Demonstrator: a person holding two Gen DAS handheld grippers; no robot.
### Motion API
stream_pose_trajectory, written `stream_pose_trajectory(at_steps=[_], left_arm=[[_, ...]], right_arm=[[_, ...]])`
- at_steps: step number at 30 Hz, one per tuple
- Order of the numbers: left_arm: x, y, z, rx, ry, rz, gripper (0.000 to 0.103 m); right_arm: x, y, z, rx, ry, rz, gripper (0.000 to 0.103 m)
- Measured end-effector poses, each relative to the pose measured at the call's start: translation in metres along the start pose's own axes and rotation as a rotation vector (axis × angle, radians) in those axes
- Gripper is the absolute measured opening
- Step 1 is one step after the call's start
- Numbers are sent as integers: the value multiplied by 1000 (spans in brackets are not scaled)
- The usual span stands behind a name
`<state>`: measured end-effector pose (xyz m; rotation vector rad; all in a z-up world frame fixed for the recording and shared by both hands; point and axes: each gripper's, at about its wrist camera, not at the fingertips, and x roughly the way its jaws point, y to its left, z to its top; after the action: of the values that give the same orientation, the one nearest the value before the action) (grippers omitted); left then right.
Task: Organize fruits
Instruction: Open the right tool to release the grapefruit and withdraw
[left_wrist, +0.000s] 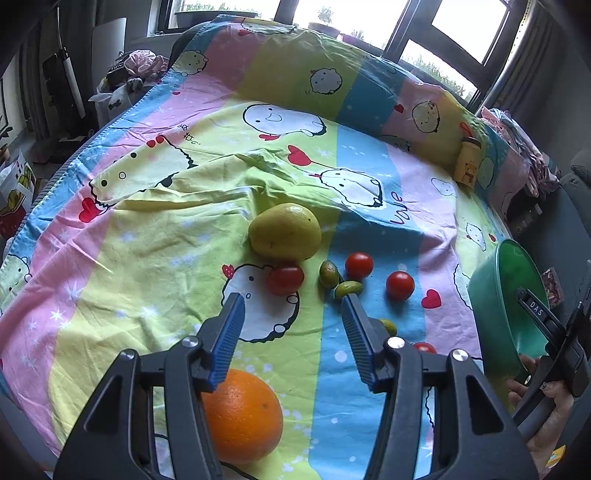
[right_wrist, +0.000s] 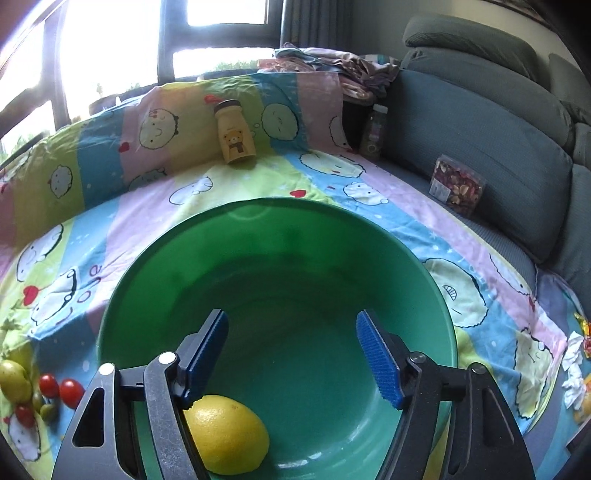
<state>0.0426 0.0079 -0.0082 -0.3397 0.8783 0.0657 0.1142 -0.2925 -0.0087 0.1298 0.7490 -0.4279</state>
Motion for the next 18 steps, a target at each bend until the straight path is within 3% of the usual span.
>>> stream_pose_trajectory(at_steps=[8, 18], left_arm=[[-1, 4, 0, -7, 5, -12, 55], [-6, 11, 2, -26, 1, -8, 56]], right_arm=[[-1, 13, -3, -20, 13, 47, 73], [-12, 14, -7, -88, 22, 9, 73]])
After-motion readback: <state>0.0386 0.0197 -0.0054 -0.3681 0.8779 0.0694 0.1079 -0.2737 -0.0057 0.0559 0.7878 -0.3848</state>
